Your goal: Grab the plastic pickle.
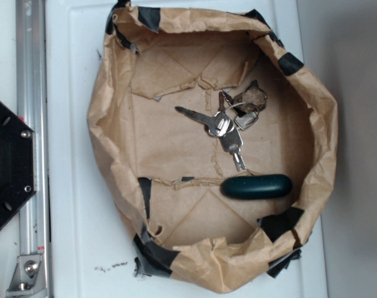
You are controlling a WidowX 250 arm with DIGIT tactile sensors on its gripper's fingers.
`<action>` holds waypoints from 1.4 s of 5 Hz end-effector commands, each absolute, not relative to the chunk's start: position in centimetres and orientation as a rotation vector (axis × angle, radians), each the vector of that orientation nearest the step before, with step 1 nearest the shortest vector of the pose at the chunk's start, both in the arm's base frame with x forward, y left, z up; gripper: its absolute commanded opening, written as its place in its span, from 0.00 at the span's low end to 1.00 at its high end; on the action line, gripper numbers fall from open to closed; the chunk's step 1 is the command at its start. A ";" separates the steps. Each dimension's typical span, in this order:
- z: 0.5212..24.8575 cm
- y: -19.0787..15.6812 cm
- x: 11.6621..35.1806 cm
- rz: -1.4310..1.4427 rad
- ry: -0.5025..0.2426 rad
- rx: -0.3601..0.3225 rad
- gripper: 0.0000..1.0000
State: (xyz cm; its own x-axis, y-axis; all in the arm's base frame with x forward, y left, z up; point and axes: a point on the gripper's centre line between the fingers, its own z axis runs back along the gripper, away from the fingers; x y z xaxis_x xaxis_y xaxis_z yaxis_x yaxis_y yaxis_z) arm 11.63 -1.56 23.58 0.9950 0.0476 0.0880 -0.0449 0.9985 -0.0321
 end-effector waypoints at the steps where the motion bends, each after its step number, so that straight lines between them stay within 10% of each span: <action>1: 23.6 -1.6 11.6 0.046 -0.089 -0.030 1.00; 2: 20.0 -0.4 16.1 0.105 -0.177 0.032 1.00; 3: 18.5 0.2 19.9 0.049 -0.292 -0.052 1.00; 5: 14.7 3.1 27.5 0.032 -0.274 -0.144 1.00; 7: 9.7 0.5 30.1 -0.043 -0.247 -0.124 1.00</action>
State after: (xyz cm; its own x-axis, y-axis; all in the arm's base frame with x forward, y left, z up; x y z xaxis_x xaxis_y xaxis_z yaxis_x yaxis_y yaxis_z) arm 29.53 1.08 8.62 0.9771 -0.0103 0.2124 0.0377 0.9914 -0.1255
